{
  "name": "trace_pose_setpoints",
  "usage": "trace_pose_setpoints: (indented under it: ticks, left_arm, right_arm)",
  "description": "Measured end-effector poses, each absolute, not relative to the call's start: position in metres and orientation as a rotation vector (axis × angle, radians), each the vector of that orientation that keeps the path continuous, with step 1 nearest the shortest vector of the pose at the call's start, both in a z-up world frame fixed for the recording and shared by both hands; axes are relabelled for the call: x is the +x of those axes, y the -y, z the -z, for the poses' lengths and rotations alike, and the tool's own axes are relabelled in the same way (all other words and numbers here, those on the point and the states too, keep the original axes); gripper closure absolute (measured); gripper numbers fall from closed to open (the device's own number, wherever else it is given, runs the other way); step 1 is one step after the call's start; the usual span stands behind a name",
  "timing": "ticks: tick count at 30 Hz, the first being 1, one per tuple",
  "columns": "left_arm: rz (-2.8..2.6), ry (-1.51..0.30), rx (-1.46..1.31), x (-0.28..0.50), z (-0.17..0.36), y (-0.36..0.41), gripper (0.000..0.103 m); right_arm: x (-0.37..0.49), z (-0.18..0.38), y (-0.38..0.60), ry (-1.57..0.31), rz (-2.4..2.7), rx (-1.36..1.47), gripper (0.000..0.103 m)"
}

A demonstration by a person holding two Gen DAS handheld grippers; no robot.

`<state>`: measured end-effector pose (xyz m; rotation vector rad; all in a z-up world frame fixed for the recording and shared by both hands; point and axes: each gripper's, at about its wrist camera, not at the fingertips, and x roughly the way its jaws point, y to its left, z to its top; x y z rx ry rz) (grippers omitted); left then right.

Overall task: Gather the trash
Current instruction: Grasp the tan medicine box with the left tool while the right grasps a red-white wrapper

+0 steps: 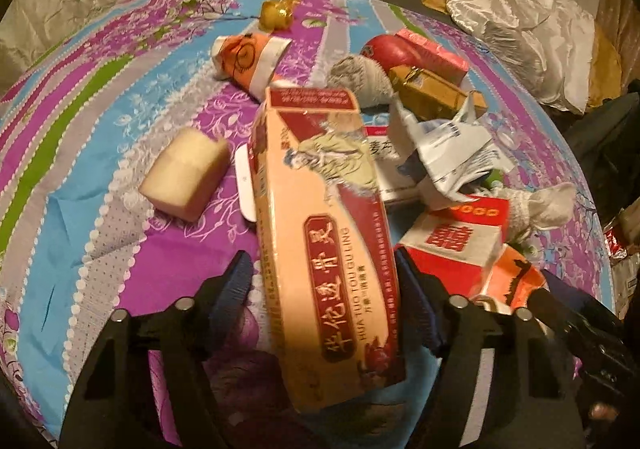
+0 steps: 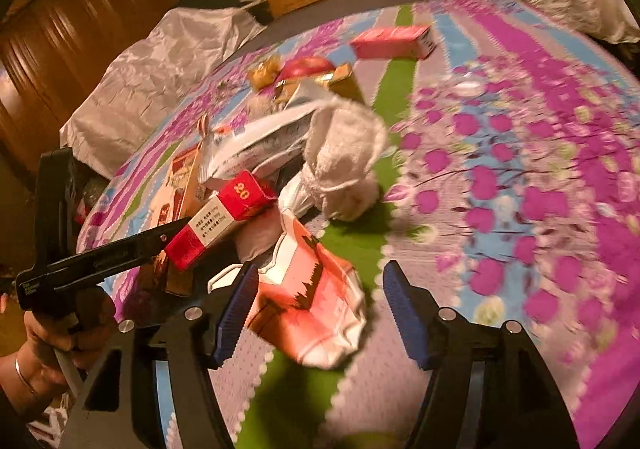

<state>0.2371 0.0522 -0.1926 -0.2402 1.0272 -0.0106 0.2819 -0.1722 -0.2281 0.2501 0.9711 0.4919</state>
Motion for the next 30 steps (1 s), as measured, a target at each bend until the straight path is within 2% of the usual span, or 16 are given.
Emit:
trace_pose_setpoints:
  ticks: [1, 2, 5, 19, 30]
  left_arm:
    - [0.022, -1.028, -0.244, 0.236, 0.195, -0.053, 0.044]
    - [0.025, -1.023, -0.244, 0.236, 0.195, -0.053, 0.044]
    - [0.035, -0.999, -0.268, 0.231, 0.193, -0.056, 0.046]
    - [-0.003, -0.933, -0.234, 0.181, 0.157, -0.068, 0.047]
    - [-0.118, -0.863, -0.103, 0.16, 0.114, -0.054, 0.046]
  right_arm:
    - [0.284, 0.233, 0.17, -0.989, -0.505, 0.251, 0.055]
    - [0.285, 0.238, 0.165, -1.013, -0.515, 0.242, 0.074]
    - [0.27, 0.239, 0.158, -0.997, -0.542, 0.235, 0.086]
    - [0.192, 0.192, 0.165, -0.897, -0.472, 0.316, 0.088]
    - [0.139, 0.137, 0.174, -0.79, -0.403, 0.244, 0.088]
